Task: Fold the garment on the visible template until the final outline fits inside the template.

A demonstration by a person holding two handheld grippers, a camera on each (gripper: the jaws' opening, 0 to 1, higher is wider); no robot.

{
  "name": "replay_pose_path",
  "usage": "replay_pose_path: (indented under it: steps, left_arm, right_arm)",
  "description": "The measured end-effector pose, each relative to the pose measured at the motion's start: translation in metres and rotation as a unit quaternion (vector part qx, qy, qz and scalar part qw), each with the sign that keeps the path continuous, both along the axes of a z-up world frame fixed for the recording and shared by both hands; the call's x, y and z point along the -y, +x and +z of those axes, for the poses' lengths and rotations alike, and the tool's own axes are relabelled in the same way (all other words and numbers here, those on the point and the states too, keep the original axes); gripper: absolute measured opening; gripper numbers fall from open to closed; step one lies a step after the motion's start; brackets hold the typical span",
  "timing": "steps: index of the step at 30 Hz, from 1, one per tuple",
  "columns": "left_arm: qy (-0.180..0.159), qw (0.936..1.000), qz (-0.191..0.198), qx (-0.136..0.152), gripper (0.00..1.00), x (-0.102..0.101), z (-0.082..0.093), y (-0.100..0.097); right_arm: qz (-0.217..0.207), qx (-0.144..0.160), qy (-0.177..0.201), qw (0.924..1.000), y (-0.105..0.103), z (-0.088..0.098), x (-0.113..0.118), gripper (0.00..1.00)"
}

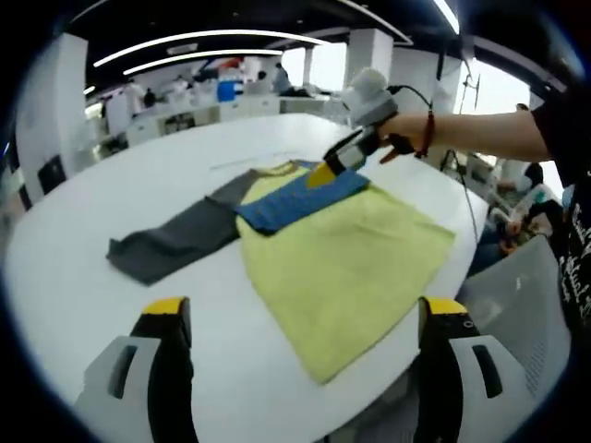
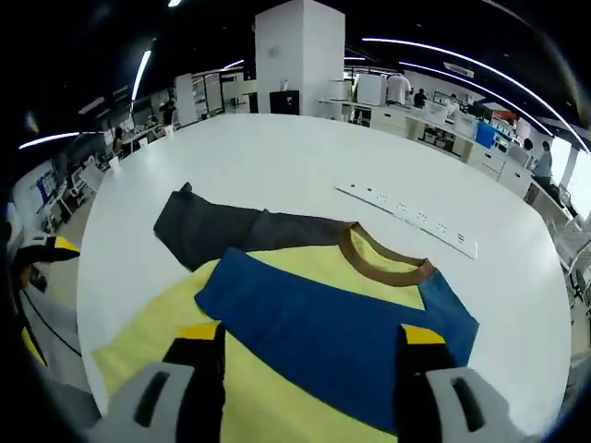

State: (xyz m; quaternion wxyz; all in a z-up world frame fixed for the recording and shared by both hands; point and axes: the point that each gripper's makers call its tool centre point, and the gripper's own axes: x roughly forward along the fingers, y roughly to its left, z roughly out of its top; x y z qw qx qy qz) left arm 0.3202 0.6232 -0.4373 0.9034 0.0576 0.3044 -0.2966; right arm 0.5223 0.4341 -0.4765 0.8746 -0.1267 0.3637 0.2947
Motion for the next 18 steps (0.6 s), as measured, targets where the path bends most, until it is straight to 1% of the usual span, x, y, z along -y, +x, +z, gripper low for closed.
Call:
replay_pose_path:
  steps: [6,9,11,14,18]
  left_arm:
    - [0.001,1.0000,-0.004,0.002,0.99,0.003,0.002,-0.003]
    - [0.004,0.9999,-0.013,0.003,0.99,0.006,0.002,-0.004]
    - [0.004,0.9999,-0.015,0.004,0.99,0.007,0.003,-0.003]
    - [-0.003,0.9999,-0.013,0.005,0.99,0.009,0.004,-0.003]
    - [-0.002,0.9999,-0.013,0.005,0.99,0.008,0.003,-0.003]
  right_arm:
    - [-0.026,0.000,-0.008,0.9996,0.000,0.002,0.035,0.74]
    - [-0.038,-0.004,-0.009,0.9992,-0.001,0.001,0.050,0.73]
    - [-0.048,-0.004,-0.007,0.9988,-0.002,0.002,0.060,0.72]
    - [-0.071,-0.020,0.016,0.9972,-0.004,0.000,0.070,0.71]
    - [-0.081,-0.026,0.013,0.9963,-0.006,-0.004,0.085,0.68]
